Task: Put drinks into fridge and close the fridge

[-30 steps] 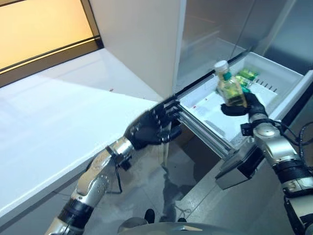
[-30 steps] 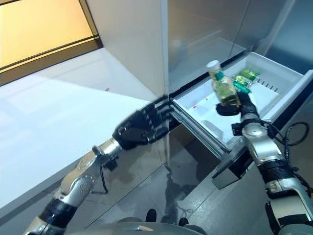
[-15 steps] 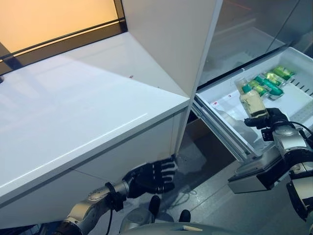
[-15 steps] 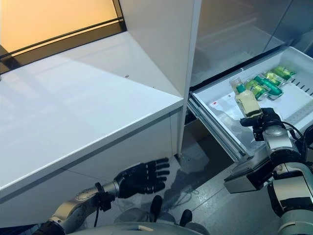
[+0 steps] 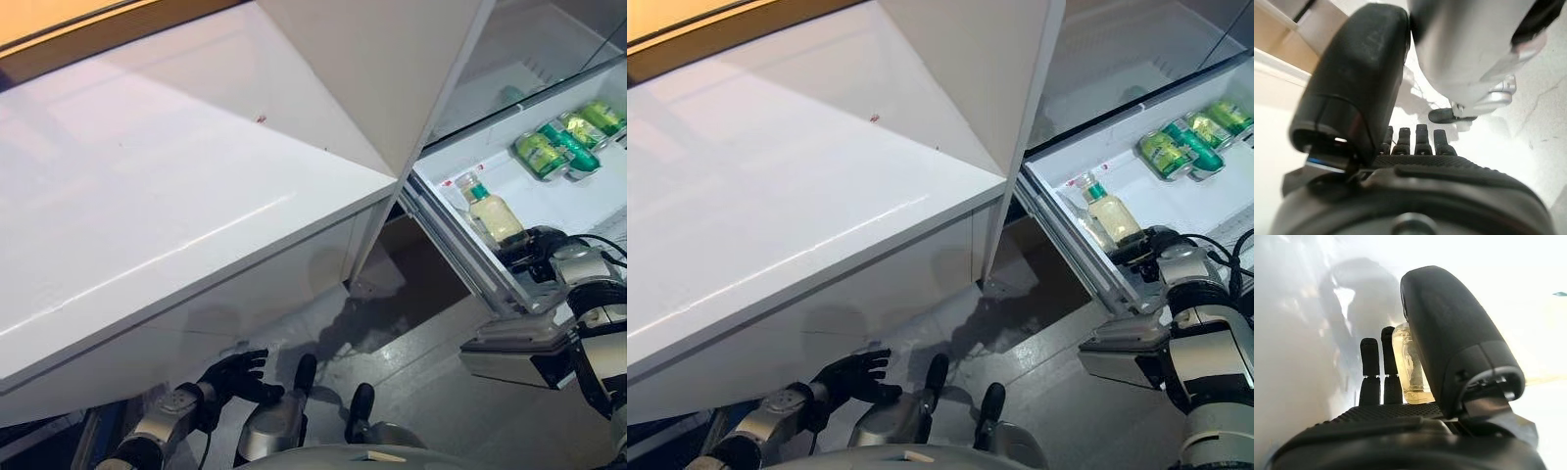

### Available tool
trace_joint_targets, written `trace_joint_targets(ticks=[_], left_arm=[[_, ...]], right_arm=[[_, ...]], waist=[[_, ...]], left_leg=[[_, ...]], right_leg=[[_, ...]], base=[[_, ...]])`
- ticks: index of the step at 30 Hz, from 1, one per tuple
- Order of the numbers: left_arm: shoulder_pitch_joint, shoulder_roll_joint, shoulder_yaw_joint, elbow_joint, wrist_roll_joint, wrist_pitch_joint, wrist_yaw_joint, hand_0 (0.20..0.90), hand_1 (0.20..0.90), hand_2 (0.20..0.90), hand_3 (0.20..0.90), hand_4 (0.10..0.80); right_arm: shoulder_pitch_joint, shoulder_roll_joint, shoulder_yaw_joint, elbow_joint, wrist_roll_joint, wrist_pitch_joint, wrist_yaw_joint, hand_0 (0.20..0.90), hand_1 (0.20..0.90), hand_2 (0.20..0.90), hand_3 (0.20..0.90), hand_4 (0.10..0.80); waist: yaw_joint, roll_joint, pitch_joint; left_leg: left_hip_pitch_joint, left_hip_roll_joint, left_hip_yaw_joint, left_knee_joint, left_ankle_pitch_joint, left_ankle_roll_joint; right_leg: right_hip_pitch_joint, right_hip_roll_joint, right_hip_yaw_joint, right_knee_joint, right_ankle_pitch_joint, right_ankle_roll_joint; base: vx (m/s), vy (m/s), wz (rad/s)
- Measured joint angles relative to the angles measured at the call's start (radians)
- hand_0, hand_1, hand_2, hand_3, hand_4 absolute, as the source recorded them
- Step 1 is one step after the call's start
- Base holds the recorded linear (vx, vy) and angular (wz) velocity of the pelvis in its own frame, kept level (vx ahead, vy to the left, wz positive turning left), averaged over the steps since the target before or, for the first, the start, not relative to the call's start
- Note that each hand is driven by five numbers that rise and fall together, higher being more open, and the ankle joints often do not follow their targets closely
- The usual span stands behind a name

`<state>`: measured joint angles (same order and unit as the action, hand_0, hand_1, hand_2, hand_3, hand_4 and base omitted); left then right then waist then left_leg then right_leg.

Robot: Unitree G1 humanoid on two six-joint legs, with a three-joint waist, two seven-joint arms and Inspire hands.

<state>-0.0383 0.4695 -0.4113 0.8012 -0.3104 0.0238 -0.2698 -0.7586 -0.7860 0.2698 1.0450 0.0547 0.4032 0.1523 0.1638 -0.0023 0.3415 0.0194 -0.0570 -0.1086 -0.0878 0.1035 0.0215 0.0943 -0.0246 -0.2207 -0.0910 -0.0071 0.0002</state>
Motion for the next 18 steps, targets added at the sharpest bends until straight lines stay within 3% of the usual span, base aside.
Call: trace_joint_targets(ticks=[9, 10, 11, 12, 13, 18], left_arm=[[-0.068, -0.016, 0.091, 0.153, 0.061, 0.043, 0.041, 0.900, 0.900, 0.900, 0.900, 0.800], [-0.067, -0.016, 0.094, 0.162, 0.068, 0.045, 0.041, 0.900, 0.900, 0.900, 0.900, 0.800], [-0.067, -0.016, 0.094, 0.163, 0.074, 0.045, 0.041, 0.900, 0.900, 0.900, 0.900, 0.800], [-0.066, -0.016, 0.094, 0.163, 0.074, 0.045, 0.041, 0.900, 0.900, 0.900, 0.900, 0.800], [-0.066, -0.016, 0.094, 0.163, 0.074, 0.044, 0.039, 0.900, 0.900, 0.900, 0.900, 0.800], [-0.074, -0.017, 0.094, 0.155, 0.075, 0.038, 0.027, 0.900, 0.900, 0.900, 0.900, 0.800]], right_arm=[[-0.120, -0.001, 0.069, 0.012, -0.198, 0.041, 0.158, 0.300, 0.300, 0.300, 0.200, 0.100], [-0.122, -0.006, 0.077, 0.015, -0.210, 0.043, 0.174, 0.488, 0.488, 0.488, 0.420, 0.320], [-0.122, -0.012, 0.082, 0.015, -0.221, 0.043, 0.191, 0.858, 0.858, 0.858, 0.851, 0.751], [-0.122, -0.013, 0.084, 0.016, -0.226, 0.044, 0.199, 0.858, 0.858, 0.858, 0.851, 0.751], [-0.124, -0.016, 0.084, 0.018, -0.241, 0.047, 0.219, 0.900, 0.900, 0.900, 0.900, 0.800], [-0.159, -0.022, 0.100, 0.056, -0.255, 0.052, 0.278, 0.900, 0.900, 0.900, 0.900, 0.800]], waist=[[-0.015, -0.011, 0.048], [-0.014, -0.012, 0.048], [-0.010, -0.011, 0.048], [-0.009, -0.011, 0.048], [-0.006, -0.011, 0.048], [-0.006, -0.011, 0.048]], left_leg=[[-0.016, 0.004, 0.030, 0.000, 0.001, 0.001], [-0.016, 0.004, 0.030, 0.000, 0.001, 0.001], [-0.016, 0.003, 0.030, 0.000, 0.001, 0.001], [-0.016, 0.003, 0.030, 0.000, 0.001, 0.001], [-0.016, 0.003, 0.030, 0.000, 0.001, 0.001], [-0.016, 0.004, 0.029, 0.000, 0.001, 0.001]], right_leg=[[-0.024, 0.002, 0.022, 0.000, 0.007, 0.000], [-0.023, 0.001, 0.021, 0.000, 0.007, 0.000], [-0.023, 0.001, 0.021, 0.000, 0.007, 0.000], [-0.023, 0.001, 0.021, 0.000, 0.007, 0.000], [-0.023, 0.001, 0.020, 0.000, 0.007, 0.000], [-0.022, 0.002, 0.017, 0.000, 0.007, 0.000]], base=[[-0.040, -0.004, -0.08], [0.000, 0.000, 0.00], [0.000, 0.000, 0.00], [0.000, 0.000, 0.00], [0.000, 0.000, 0.00], [0.000, 0.000, 0.00]])
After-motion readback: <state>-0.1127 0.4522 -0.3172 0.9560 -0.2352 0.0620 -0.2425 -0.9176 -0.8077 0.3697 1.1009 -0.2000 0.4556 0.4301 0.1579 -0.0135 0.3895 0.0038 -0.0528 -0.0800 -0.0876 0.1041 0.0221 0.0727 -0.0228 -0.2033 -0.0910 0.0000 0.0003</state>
